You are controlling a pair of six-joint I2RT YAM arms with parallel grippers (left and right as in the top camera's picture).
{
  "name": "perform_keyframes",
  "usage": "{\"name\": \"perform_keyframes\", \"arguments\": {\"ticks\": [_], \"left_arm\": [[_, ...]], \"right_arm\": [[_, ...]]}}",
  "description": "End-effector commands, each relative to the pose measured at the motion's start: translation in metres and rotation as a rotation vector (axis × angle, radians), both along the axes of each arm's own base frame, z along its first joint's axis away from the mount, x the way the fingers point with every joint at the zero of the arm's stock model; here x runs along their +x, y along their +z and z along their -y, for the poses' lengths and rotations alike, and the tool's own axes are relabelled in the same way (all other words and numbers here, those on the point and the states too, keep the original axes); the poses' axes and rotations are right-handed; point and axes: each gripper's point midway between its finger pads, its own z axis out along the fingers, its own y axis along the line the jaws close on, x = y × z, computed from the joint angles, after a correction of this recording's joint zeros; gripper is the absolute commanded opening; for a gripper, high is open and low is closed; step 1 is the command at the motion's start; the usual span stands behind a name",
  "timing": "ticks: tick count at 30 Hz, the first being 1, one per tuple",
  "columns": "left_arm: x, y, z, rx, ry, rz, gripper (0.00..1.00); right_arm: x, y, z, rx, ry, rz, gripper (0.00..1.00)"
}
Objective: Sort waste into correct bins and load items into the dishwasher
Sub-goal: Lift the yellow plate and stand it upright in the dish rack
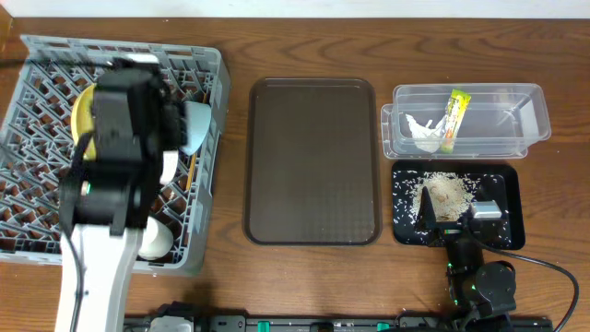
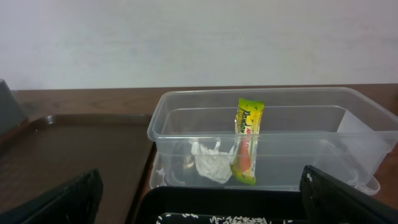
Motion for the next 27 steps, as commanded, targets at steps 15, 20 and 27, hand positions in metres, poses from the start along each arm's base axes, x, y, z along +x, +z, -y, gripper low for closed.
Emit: {"name": "perform_keyframes", "arguments": {"ticks": [15, 20, 27], "left_arm": [[-0.088, 0.006, 0.095, -0.359, -0.380, -0.098, 0.91], [-0.061, 0.052, 0.074, -0.236, -0.327, 0.214, 0.92], [-0.064, 0.057, 0.063, -0.205, -0.334, 0.511, 0.92]], "right_arm": [[0.000, -0.001, 0.004, -0.008, -0.016, 0.001, 0.99], [0.000, -0.001, 0.004, -0.008, -0.016, 0.001, 0.99], [0.000, -0.001, 0.004, -0.008, -0.016, 0.001, 0.99]]}}
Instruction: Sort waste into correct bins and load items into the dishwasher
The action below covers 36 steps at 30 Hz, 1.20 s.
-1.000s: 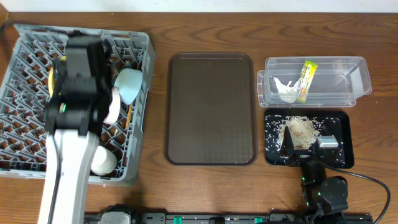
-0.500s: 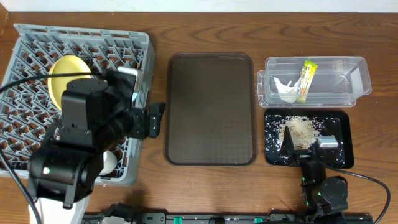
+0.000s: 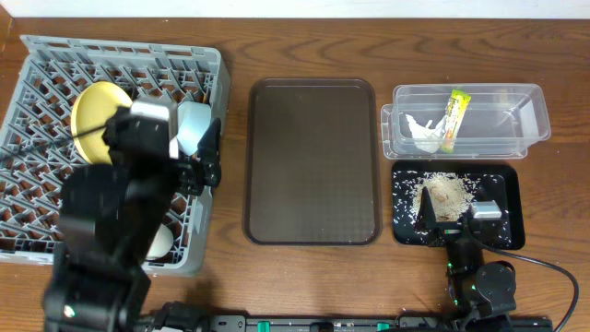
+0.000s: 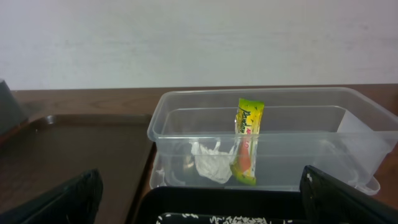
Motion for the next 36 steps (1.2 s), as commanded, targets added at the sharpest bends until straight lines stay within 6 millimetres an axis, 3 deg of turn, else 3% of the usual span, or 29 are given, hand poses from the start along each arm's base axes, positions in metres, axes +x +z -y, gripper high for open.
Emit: {"name": "perform_keyframes", "arguments": {"ticks": [1, 11, 21, 30, 36], "left_arm": [[-0.007, -0.025, -0.016, 0.019, 0.059, 0.080, 0.92], [-0.039, -0.114, -0.026, 0.008, 0.080, 0.122, 0.93], [-0.042, -0.194, -0.026, 0.014, 0.079, 0.096, 0.93], [-0.030, -0.234, -0.025, 0.009, 0.080, 0.115, 0.93], [-0.030, -0.236, -0.024, 0.010, 0.073, 0.107, 0.93]], "right_arm": [[0.000, -0.001, 0.004, -0.008, -0.016, 0.002, 0.99], [0.000, -0.001, 0.004, -0.008, -0.016, 0.002, 0.99], [0.000, -0.001, 0.004, -0.008, -0.016, 0.002, 0.99], [0.000, -0.001, 0.004, -0.008, -0.016, 0.002, 0.99], [0.000, -0.001, 0.004, -0.008, -0.016, 0.002, 0.99]]}}
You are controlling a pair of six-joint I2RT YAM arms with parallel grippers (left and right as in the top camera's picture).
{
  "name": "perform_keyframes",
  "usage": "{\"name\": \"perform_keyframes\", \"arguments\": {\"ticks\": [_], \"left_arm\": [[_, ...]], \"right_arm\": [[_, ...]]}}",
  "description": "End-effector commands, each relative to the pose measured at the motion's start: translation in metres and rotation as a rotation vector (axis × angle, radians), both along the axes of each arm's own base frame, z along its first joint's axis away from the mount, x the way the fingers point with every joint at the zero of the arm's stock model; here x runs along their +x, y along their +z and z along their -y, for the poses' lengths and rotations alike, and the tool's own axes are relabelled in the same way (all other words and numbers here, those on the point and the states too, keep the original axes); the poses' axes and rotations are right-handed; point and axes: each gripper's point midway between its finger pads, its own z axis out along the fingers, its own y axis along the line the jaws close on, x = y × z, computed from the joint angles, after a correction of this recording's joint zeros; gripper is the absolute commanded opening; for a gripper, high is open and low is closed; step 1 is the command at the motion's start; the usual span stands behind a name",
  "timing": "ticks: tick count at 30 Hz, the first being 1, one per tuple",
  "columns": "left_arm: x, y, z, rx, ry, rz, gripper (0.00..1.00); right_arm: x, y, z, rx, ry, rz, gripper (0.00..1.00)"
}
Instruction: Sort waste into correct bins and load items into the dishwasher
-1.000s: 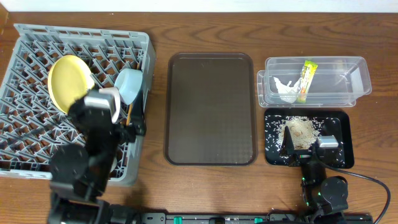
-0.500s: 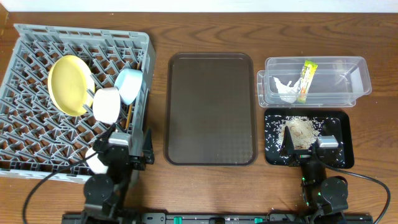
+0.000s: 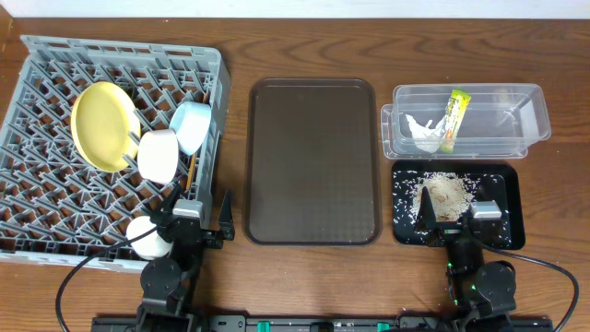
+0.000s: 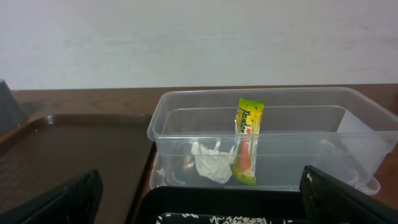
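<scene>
The grey dish rack [image 3: 120,44] at the left holds a yellow plate [image 3: 103,124], a light blue bowl [image 3: 193,126], a white cup [image 3: 158,154] and a second white cup [image 3: 147,237] near its front edge. My left gripper [image 3: 195,219] stands open at the rack's front right corner, holding nothing. A clear bin [image 3: 502,115] [image 4: 298,118] holds a green wrapper [image 3: 454,118] [image 4: 247,140] and crumpled tissue [image 3: 420,131] [image 4: 208,160]. In front of it, the black bin [image 3: 509,184] [image 4: 236,198] holds rice and food scraps [image 3: 447,191]. My right gripper [image 3: 458,214] [image 4: 199,208] is wide open at the black bin's near edge.
An empty brown tray [image 3: 312,161] [image 4: 81,149] lies in the middle between the rack and the bins. A thin utensil [image 3: 189,175] stands in the rack by the cup. Both arm bases sit at the table's front edge.
My left arm, which hung over the rack's right side, now sits at the table's front edge by the rack's corner. The plate, bowl and white cup show uncovered. The right arm is unchanged.
At first my left arm reached over the rack's middle, covering much of the plate. Then it stood lower over the rack's right front part. Now it is off the rack with the gripper open and empty. The right gripper stayed open at the black bin throughout.
</scene>
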Motion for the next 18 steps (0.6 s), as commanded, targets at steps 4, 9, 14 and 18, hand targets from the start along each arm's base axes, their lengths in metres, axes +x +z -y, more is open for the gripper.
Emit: {"name": "perform_keyframes", "arguments": {"ticks": [4, 9, 14, 18], "left_arm": [[0.000, -0.008, -0.001, 0.016, 0.005, -0.018, 0.93], [-0.001, -0.018, -0.002, 0.022, 0.006, -0.057, 0.93], [-0.001, -0.019, -0.002, 0.023, 0.006, -0.061, 0.93], [-0.001, -0.019, -0.002, 0.023, 0.005, -0.061, 0.93]], "right_arm": [[0.000, 0.000, 0.004, -0.008, -0.016, 0.002, 0.99], [0.000, 0.000, 0.004, -0.008, -0.016, 0.002, 0.99], [0.000, 0.000, 0.004, -0.008, -0.016, 0.002, 0.99], [0.000, 0.000, 0.004, -0.008, -0.016, 0.002, 0.99]]}}
